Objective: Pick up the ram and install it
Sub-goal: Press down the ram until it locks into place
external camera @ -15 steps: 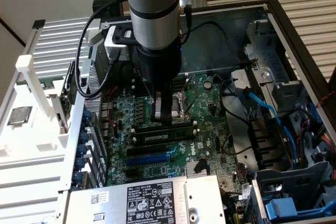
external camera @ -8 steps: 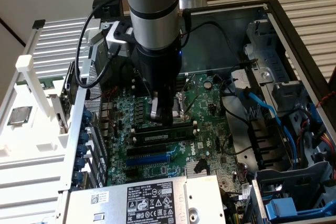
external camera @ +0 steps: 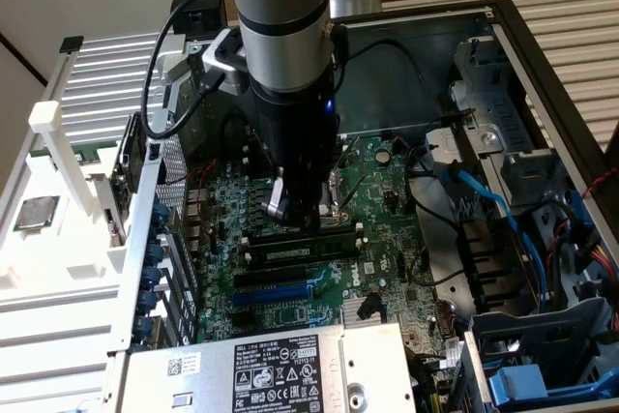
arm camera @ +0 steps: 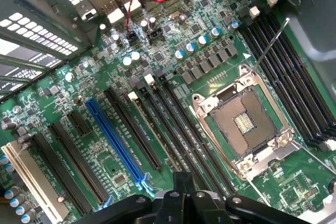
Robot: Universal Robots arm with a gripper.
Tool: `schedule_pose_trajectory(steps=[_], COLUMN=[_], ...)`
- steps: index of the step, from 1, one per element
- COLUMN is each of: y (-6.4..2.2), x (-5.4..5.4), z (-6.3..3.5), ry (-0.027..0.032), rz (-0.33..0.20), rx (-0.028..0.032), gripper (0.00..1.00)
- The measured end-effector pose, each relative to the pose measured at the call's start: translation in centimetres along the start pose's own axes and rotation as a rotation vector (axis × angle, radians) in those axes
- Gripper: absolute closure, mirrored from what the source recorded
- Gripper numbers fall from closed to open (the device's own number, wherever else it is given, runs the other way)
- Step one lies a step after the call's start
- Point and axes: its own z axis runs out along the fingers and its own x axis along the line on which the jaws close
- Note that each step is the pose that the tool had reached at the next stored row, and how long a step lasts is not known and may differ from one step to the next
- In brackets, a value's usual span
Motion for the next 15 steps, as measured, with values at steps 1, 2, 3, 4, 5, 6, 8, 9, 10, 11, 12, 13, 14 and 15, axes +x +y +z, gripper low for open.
schedule_pose_trajectory(steps=[1, 2, 3, 4, 5, 6, 8, 9, 10, 11, 12, 13, 14, 15], y=[0.00, 0.00, 0.00, 0.00, 0.00, 0.00, 0.00, 0.00, 0.00, 0.00, 0.00, 0.00, 0.00, 0.00], x=[0.00, 0.00, 0.00, 0.00, 0.00, 0.00, 0.00, 0.00, 0.00, 0.01, 0.01, 0.01, 0.01, 0.01], z=[0.01, 0.02, 0.02, 0.03, 0.04, 0.05, 0.08, 0.10, 0.10, 0.12, 0.13, 0.14, 0.16, 0.17], ry=[0.0006, 0.0013, 0.0021, 0.0027, 0.0034, 0.0041, 0.0055, 0.0066, 0.0069, 0.0076, 0.0082, 0.0091, 0.0098, 0.0099], rz=[0.033, 0.067, 0.101, 0.134, 0.167, 0.200, 0.269, 0.319, 0.336, 0.370, 0.405, 0.438, 0.473, 0.491], rx=[0.0018, 0.0037, 0.0056, 0.0074, 0.0092, 0.0111, 0.0149, 0.0177, 0.0186, 0.0205, 0.0224, 0.0243, 0.0263, 0.0272], gripper=[0.90, 0.90, 0.90, 0.90, 0.90, 0.90, 0.90, 0.90, 0.90, 0.90, 0.90, 0.90, 0.90, 0.90])
